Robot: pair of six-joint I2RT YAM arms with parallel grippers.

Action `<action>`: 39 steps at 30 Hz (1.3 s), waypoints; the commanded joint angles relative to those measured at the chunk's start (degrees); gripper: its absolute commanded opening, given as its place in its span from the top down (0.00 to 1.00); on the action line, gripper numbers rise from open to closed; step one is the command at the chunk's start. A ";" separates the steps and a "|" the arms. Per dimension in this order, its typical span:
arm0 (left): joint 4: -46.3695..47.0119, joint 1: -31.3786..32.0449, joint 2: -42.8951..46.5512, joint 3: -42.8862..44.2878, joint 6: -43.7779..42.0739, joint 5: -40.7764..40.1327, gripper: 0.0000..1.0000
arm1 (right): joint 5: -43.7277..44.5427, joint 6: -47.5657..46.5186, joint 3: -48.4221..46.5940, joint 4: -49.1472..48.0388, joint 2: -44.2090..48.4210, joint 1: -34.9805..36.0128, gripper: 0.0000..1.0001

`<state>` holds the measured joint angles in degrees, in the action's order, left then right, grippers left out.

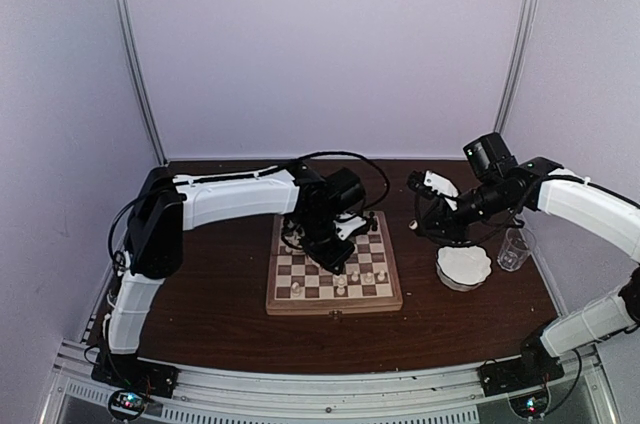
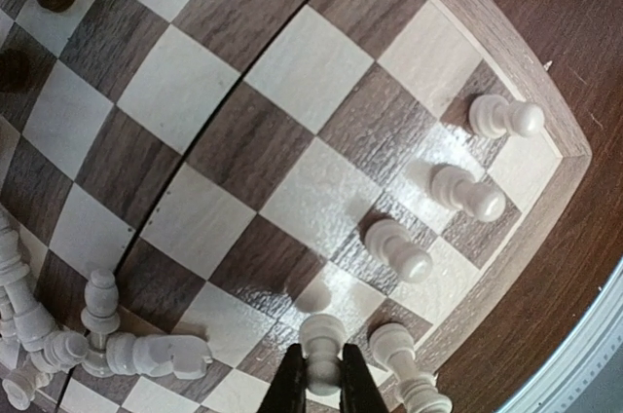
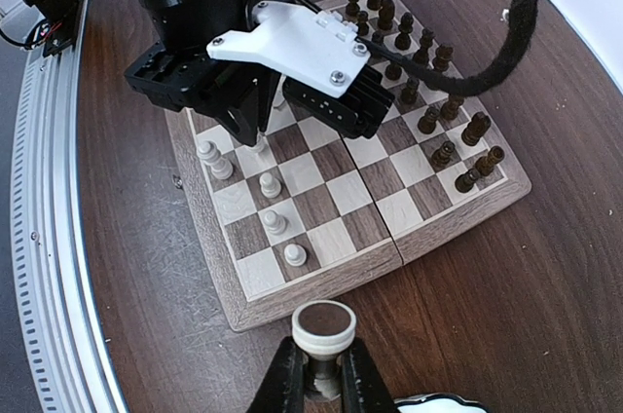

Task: Set up the chess pieces on the board
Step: Place the pawn on d2.

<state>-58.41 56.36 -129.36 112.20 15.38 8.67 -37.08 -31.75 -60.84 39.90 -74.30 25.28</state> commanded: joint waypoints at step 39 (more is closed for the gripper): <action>-2.97 0.63 1.34 5.31 -1.91 -1.56 0.59 | -0.66 -0.25 0.04 -0.44 1.18 -0.58 0.92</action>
<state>-60.75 56.73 -132.20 115.59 15.03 10.15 -37.15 -31.75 -60.80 39.62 -74.30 25.08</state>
